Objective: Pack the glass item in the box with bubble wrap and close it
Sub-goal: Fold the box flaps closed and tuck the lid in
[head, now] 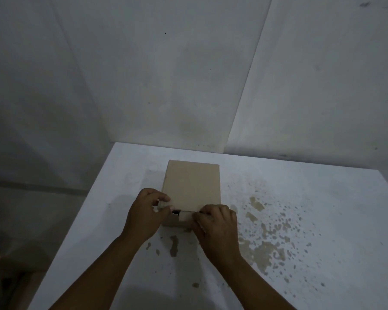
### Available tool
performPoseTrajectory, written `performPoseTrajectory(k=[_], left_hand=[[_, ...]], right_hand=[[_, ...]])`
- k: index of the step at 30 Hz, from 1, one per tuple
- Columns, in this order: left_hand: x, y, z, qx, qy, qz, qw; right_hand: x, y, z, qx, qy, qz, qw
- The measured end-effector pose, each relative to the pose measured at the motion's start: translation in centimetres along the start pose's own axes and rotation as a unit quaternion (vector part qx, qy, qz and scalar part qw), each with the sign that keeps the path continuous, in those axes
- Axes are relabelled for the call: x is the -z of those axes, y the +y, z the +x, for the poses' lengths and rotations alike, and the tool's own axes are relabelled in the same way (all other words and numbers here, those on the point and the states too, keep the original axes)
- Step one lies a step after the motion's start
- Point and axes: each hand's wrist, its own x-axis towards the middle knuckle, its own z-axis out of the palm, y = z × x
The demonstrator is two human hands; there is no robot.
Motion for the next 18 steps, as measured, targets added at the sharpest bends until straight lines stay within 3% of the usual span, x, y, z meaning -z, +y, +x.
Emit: performPoseTrajectory(k=[18], left_hand=[[0.15,0.46,0.35,0.006,-0.014,0.007,1.000]], right_hand=[[-0.45,-1.00,-0.22,0.002,0.016,-0.048,0.999]])
